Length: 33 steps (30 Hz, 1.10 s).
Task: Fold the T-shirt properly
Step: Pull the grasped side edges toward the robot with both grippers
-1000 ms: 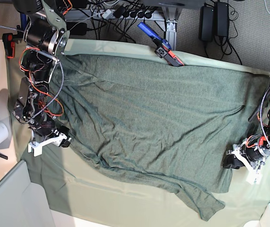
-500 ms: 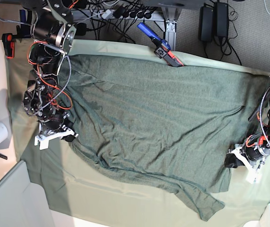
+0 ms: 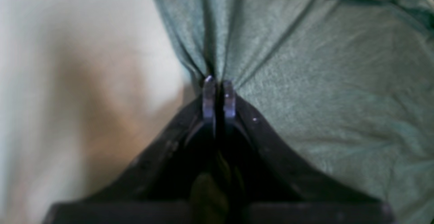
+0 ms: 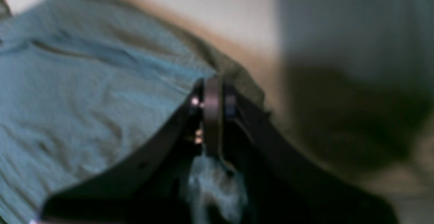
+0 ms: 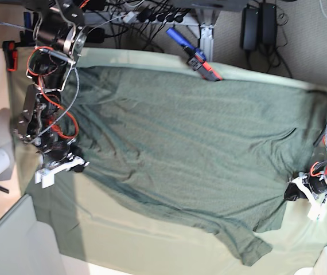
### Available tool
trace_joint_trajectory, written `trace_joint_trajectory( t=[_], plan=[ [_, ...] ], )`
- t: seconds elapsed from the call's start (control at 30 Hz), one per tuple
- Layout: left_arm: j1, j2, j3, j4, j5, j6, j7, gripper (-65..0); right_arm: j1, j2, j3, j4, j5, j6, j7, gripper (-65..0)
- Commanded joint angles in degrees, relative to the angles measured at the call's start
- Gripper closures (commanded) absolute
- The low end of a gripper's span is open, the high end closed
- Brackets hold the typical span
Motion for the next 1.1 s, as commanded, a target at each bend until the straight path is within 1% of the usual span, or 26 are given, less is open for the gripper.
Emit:
trace_joint_trajectory(
  t=[0.0, 0.1, 0.2, 0.3, 0.37, 0.47, 0.57, 0.67, 0.83, 1.07],
  plan=[
    [-1.5, -0.9, -0.2, 1.5, -0.7, -0.3, 0.3, 0.0, 1.5, 1.6, 0.2, 2.1, 1.7, 0.4, 0.2, 0.0],
    [-0.9, -0.9, -0.2, 3.9, -3.9, -0.3, 3.2, 0.0, 1.4, 2.6, 0.2, 3.9, 2.8, 0.4, -2.3, 0.0],
    [0.6, -0.9, -0.2, 8.8, -6.5, -0.3, 6.3, 0.0, 1.2, 3.4, 0.2, 4.2, 2.9, 0.4, -3.7, 0.0],
    [3.3, -0.9, -0.2, 15.4, -9.7, -0.3, 11.5, 0.0, -1.0, 4.7, 0.2, 5.0, 5.7, 0.5, -3.8, 0.0],
    [5.4, -0.9, -0.2, 19.8, -10.8, -0.3, 13.4, 0.0, -3.1, 5.3, 0.2, 6.0, 6.9, 0.8, -3.8, 0.0],
    [8.4, -1.2, -0.2, 25.3, -10.8, -0.3, 13.9, 0.0, -6.4, 6.1, 0.2, 8.0, 8.4, 1.3, -3.5, 0.0],
    [11.5, -2.2, -0.2, 30.5, -10.8, -0.3, 14.1, 0.0, -9.7, 6.9, 0.3, 11.2, 10.4, 1.3, -3.6, 0.0],
    [13.9, -3.3, -0.2, 34.4, -10.8, -0.3, 14.1, 0.0, -11.8, 7.3, 0.5, 14.1, 10.3, 1.3, -3.5, 0.0],
    [16.3, -4.9, -0.2, 37.9, -10.8, -0.3, 14.8, 0.0, -13.6, 8.5, 0.5, 16.6, 10.3, 1.3, -3.6, 0.0],
    [18.5, -6.3, -0.2, 40.1, -10.9, -0.3, 15.5, 0.0, -13.7, 10.6, 0.6, 16.7, 10.3, 1.3, -4.7, 0.0]
  ],
)
